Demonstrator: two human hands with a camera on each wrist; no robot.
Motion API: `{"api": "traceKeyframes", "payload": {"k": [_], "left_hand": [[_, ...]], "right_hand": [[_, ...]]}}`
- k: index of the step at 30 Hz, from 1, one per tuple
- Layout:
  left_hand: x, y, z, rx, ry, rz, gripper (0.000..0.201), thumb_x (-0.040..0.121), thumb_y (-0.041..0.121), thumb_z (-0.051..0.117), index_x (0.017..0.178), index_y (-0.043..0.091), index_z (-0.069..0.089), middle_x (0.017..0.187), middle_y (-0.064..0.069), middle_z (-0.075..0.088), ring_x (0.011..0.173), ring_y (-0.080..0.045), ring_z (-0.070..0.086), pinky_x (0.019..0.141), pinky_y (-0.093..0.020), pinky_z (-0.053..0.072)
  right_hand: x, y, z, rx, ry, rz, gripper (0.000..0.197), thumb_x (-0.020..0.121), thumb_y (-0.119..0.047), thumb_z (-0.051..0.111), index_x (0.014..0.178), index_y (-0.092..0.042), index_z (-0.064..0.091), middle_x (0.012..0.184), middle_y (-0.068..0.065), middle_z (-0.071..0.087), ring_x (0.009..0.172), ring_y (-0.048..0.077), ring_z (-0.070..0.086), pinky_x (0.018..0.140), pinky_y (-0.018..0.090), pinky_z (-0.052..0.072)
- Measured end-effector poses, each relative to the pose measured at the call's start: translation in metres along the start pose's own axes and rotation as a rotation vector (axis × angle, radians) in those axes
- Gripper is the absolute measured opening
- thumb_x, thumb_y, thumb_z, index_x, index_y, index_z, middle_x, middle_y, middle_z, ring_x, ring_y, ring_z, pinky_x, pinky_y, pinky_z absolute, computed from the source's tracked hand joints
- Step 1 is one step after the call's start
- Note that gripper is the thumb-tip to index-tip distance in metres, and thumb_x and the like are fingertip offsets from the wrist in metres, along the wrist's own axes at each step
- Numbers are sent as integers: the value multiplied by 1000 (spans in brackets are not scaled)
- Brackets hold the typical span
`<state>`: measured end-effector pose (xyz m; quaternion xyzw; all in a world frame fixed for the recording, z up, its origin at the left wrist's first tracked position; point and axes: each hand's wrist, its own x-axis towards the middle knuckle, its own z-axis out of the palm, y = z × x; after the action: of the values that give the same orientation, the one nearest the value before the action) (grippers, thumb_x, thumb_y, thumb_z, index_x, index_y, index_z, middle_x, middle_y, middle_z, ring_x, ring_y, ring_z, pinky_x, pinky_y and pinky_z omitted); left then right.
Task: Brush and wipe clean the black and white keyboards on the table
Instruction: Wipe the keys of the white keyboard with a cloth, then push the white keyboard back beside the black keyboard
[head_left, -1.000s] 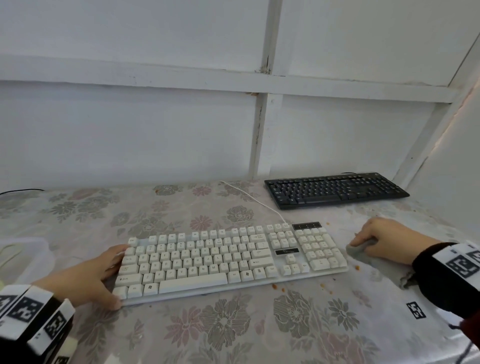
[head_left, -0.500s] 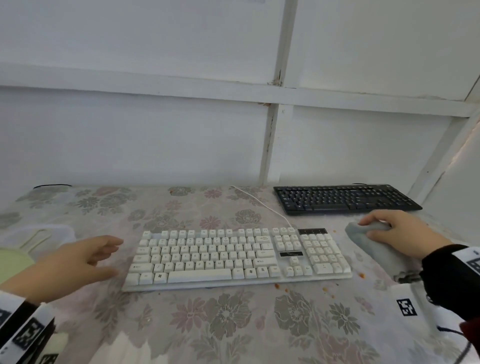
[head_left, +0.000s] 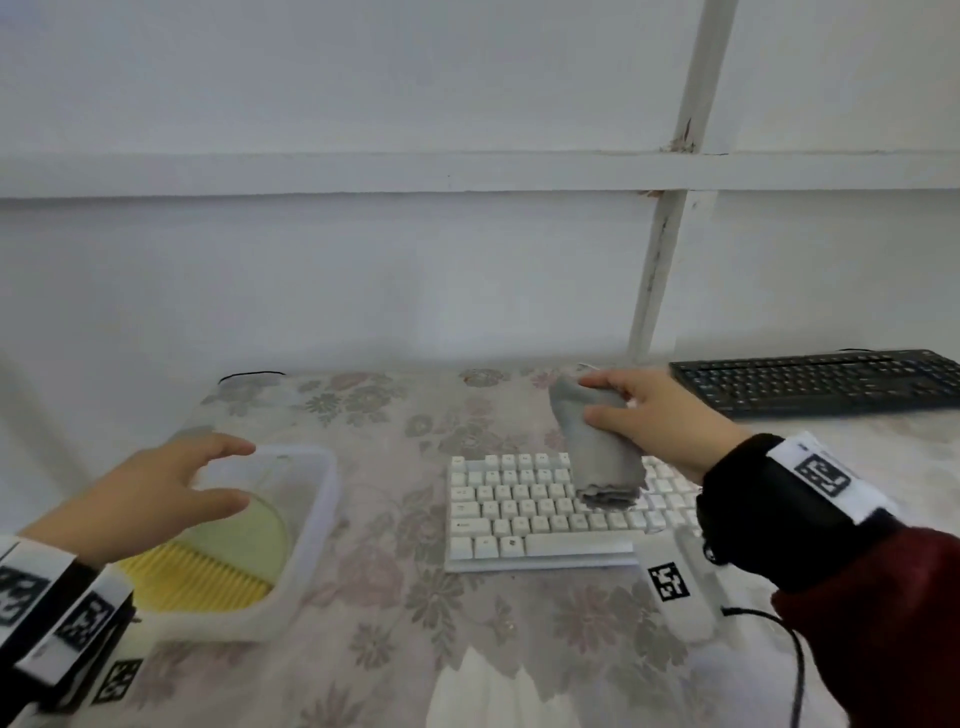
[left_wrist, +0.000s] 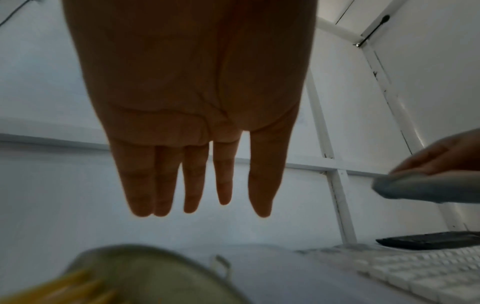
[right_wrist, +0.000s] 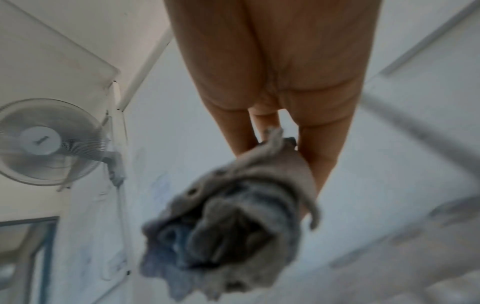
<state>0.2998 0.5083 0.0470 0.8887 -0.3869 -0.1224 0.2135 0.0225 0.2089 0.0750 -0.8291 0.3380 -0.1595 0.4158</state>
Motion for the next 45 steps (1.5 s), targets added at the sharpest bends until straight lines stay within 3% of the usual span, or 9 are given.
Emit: {"api": "traceKeyframes", "payload": {"k": [4,7,14,23,27,31,35,38,45], "left_hand": [[11,-26,-6,125,-119,-57,45,84,27,67,120,42,45,141,5,42,127,-18,43,94,-30,35],[14,-35,-10,151,-194,-87,45,87,27,64,126,38,44,139,4,43,122,-16,47,88,-26,37],[17,-55,-16,-109,-221,-101,21,87,23,64,107,30,61,90,-4,65,73,-17,66,62,-24,53],[9,-57,-30,-313,-71,19,23,89,13,58,94,35,66,84,-6,60,66,-17,58,56,-24,46],[8,-55,-47,-352,92,67,23,90,13,57,88,32,70,85,-3,61,64,-18,57,57,-24,44],[12,-55,-59,-385,197,105,22,90,14,57,86,30,72,86,-1,61,71,-21,61,63,-30,49],[15,-55,-52,-401,171,94,21,90,15,58,86,30,71,87,-2,62,72,-23,62,65,-33,51],[16,-53,-44,-428,146,90,19,89,16,58,88,31,71,88,-3,62,73,-24,62,67,-35,53],[26,-50,-25,-596,46,65,22,90,11,57,98,28,67,83,-6,62,70,-20,62,64,-32,50]], "right_hand": [[6,-58,85,178,-175,-22,46,92,-10,57,137,-11,46,97,-12,55,98,16,57,82,27,51],[11,-86,139,279,-277,18,55,92,-7,57,143,-9,37,121,5,56,107,26,59,88,37,53],[20,-121,220,149,-324,-38,48,88,-11,63,133,-6,48,125,13,57,110,31,58,94,48,49],[22,-122,244,-175,-294,-66,41,78,-20,70,114,-4,58,115,16,55,105,32,54,86,42,51],[18,-131,251,-380,-340,-115,18,85,-16,61,86,-8,45,89,9,40,95,21,33,58,22,32],[15,-138,261,-600,-407,-133,27,90,-16,57,113,-4,49,74,1,24,109,29,39,67,28,30],[15,-144,265,-639,-508,-65,44,85,-19,67,121,-4,46,108,14,37,100,31,45,65,32,38],[15,-144,254,-671,-475,-108,29,87,-13,64,107,-7,44,98,11,34,109,30,43,68,33,38],[19,-125,231,-557,-318,-61,16,94,-23,50,97,-11,40,125,15,37,99,29,42,84,36,40]]}}
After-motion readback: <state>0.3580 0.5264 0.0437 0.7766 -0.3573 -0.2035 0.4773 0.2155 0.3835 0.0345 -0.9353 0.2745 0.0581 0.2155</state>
